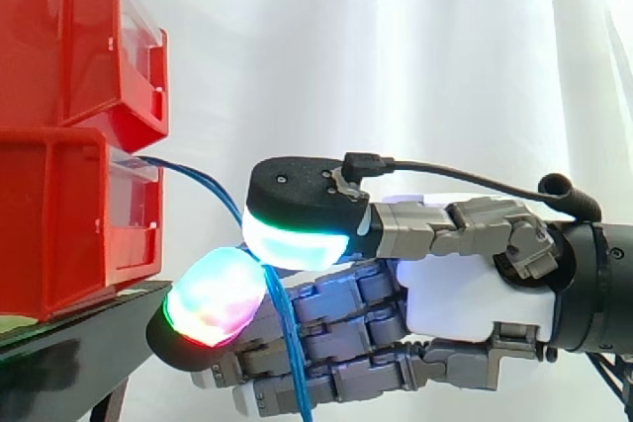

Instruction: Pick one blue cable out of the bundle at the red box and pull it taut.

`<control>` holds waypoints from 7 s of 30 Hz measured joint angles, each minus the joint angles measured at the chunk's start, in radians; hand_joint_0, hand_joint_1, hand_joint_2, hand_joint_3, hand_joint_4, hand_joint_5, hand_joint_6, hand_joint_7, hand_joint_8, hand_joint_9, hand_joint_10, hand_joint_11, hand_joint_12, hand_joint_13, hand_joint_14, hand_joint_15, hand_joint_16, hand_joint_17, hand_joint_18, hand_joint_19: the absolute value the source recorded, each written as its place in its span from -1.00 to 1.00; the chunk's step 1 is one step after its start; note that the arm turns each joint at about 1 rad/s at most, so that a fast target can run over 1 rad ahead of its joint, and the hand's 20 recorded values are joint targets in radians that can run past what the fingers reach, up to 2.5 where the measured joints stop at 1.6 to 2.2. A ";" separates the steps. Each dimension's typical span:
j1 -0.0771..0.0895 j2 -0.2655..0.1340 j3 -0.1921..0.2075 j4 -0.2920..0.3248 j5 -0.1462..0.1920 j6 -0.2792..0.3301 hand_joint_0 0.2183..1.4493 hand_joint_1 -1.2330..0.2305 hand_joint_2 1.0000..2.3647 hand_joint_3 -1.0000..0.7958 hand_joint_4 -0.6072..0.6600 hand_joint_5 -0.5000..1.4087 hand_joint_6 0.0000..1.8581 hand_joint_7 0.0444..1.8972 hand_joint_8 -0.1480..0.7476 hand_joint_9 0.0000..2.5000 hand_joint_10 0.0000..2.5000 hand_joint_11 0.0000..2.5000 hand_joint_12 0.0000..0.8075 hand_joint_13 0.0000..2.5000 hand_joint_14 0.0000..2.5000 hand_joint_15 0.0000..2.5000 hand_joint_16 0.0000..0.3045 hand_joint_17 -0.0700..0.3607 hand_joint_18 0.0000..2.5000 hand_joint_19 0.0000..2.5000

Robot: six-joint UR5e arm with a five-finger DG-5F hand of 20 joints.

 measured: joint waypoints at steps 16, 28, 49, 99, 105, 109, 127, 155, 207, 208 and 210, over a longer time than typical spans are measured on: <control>-0.009 -0.001 0.005 -0.014 -0.001 -0.021 -0.46 -0.18 -0.99 -0.34 0.31 -0.69 -0.16 -0.21 -0.08 -0.81 -1.00 -0.92 -0.10 -1.00 -1.00 -0.94 -0.63 -0.08 -1.00 -1.00; -0.025 -0.001 0.005 -0.028 -0.003 -0.041 -0.42 -0.17 -0.98 -0.26 0.28 -0.69 -0.13 -0.21 -0.08 -0.79 -1.00 -0.92 -0.12 -0.99 -1.00 -0.94 -0.63 -0.09 -1.00 -1.00; -0.031 0.000 0.006 -0.031 -0.019 -0.045 -0.37 -0.16 -0.98 -0.16 0.23 -0.70 -0.05 -0.21 -0.08 -0.78 -1.00 -0.91 -0.12 -0.97 -1.00 -0.94 -0.64 -0.11 -1.00 -1.00; -0.030 0.002 0.035 -0.072 -0.049 -0.053 -0.34 -0.29 -0.97 -0.04 0.15 -0.72 0.00 -0.25 -0.08 -0.76 -1.00 -0.86 -0.12 -0.92 -1.00 -0.94 -0.64 -0.11 -0.97 -1.00; -0.030 0.002 0.035 -0.072 -0.048 -0.053 -0.34 -0.27 -0.97 0.01 0.13 -0.72 0.01 -0.24 -0.07 -0.74 -1.00 -0.84 -0.12 -0.91 -1.00 -0.93 -0.65 -0.11 -0.96 -1.00; -0.031 0.006 0.035 -0.077 -0.046 -0.052 -0.33 -0.25 -0.97 0.00 0.14 -0.71 0.01 -0.25 -0.01 -0.60 -0.99 -0.65 -0.12 -0.89 -1.00 -0.92 -0.65 -0.11 -0.96 -1.00; -0.028 0.064 0.035 -0.201 -0.039 -0.049 -0.29 -0.32 -0.97 -0.01 0.10 -0.71 0.00 -0.26 0.00 -0.55 -0.99 -0.64 -0.10 -0.84 -1.00 -0.94 -0.65 -0.11 -0.87 -1.00; -0.024 0.089 0.073 -0.372 -0.033 0.077 -0.23 -0.47 -0.99 -0.33 0.18 -0.71 -0.02 -0.24 -0.04 -0.56 -0.99 -0.64 -0.09 -0.78 -1.00 -0.94 -0.65 -0.12 -0.76 -1.00; -0.026 0.091 0.137 -0.538 -0.033 0.136 -0.30 -0.29 -0.98 -0.19 0.03 -0.70 0.02 -0.14 0.01 -0.55 -0.99 -0.64 -0.08 -0.77 -1.00 -0.92 -0.66 -0.13 -0.77 -0.99; -0.026 0.091 0.138 -0.538 -0.033 0.137 -0.28 -0.32 -0.98 -0.18 0.02 -0.70 0.02 -0.14 0.01 -0.55 -0.99 -0.64 -0.08 -0.77 -1.00 -0.93 -0.66 -0.14 -0.77 -0.99; -0.026 0.091 0.139 -0.538 -0.033 0.139 -0.25 -0.36 -0.98 -0.20 0.00 -0.70 0.02 -0.13 0.01 -0.54 -0.99 -0.64 -0.08 -0.77 -1.00 -0.94 -0.66 -0.14 -0.76 -1.00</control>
